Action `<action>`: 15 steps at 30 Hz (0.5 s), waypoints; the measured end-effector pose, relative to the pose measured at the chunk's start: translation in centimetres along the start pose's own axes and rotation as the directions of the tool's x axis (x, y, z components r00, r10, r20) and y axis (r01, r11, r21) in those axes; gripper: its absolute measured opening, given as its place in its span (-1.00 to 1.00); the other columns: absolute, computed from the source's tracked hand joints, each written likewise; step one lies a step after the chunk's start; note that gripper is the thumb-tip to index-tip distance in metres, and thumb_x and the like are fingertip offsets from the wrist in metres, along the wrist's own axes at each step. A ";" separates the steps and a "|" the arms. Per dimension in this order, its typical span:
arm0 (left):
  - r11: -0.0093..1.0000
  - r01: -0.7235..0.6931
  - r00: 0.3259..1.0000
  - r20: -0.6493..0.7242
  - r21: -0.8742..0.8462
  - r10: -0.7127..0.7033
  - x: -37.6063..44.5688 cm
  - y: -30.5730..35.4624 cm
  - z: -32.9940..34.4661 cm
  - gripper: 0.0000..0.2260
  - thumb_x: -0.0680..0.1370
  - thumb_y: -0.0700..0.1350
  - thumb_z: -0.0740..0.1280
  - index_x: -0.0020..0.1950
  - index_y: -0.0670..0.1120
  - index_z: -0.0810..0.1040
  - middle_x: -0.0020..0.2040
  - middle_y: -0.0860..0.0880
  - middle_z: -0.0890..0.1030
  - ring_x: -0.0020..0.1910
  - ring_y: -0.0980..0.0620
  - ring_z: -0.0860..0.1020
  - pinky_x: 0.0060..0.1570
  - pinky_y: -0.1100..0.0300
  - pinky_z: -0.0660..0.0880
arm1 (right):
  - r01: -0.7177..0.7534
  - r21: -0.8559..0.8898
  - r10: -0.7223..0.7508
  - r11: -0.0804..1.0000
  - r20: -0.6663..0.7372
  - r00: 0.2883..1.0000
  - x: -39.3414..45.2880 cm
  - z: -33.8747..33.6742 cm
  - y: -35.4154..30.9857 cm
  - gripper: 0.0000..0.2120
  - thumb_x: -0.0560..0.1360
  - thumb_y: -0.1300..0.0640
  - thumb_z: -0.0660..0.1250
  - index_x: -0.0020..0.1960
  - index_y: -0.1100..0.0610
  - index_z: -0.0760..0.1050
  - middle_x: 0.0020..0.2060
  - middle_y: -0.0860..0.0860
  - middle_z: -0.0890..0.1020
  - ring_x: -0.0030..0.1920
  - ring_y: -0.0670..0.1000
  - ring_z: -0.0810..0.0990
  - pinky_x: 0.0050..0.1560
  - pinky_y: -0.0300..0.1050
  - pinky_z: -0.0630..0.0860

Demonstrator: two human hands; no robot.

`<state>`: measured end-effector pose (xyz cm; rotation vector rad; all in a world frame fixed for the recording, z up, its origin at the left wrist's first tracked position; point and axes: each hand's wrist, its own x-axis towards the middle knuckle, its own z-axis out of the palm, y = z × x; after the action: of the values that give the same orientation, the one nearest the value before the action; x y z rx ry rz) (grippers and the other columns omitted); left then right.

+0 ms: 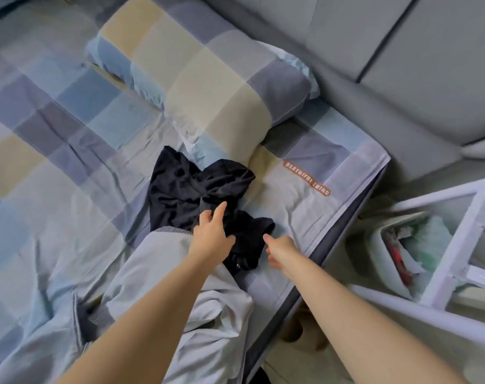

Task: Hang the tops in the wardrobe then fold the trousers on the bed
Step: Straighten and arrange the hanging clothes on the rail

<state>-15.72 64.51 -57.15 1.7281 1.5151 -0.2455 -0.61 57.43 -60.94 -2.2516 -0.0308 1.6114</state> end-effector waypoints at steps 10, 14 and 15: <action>0.934 -0.121 0.990 0.104 0.335 0.091 3.6 -1.6 4.3 -0.70 0.56 -0.07 0.36 0.26 -0.08 0.44 0.56 -0.13 0.03 0.42 -0.27 0.26 0.25 -0.07 0.41 | 0.046 0.279 -0.102 0.959 0.187 0.977 2.4 1.6 -1.8 -0.74 0.54 0.08 0.33 0.22 0.07 0.50 -0.02 -0.03 0.59 -0.01 0.00 0.54 -0.01 -0.06 0.44; 0.988 -0.121 0.984 -0.144 -0.099 0.106 4.0 -0.7 0.6 -0.88 0.58 -0.24 0.23 0.05 -0.07 0.52 0.07 -0.10 0.56 -0.06 -0.10 0.56 -0.19 0.16 0.44 | 0.163 0.393 -0.241 0.905 0.159 0.957 0.0 0.0 -4.0 -0.71 0.52 0.18 0.36 0.17 0.34 0.53 0.02 0.17 0.60 0.03 0.06 0.57 0.17 -0.01 0.50; 0.971 -0.106 0.983 -0.171 -0.212 0.070 3.8 0.1 -0.9 -0.82 0.58 -0.27 0.20 0.01 0.00 0.49 -0.06 -0.08 0.58 -0.22 -0.03 0.54 -0.35 0.24 0.39 | 0.194 0.428 -0.283 0.883 0.156 0.946 -1.1 -0.5 -4.6 -0.73 0.52 0.21 0.36 0.13 0.38 0.54 -0.01 0.18 0.60 -0.02 0.05 0.58 0.15 -0.04 0.53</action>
<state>-14.97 67.92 -58.85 1.6633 1.5138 0.1096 0.34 61.36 -58.37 -1.6816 -0.0264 1.5501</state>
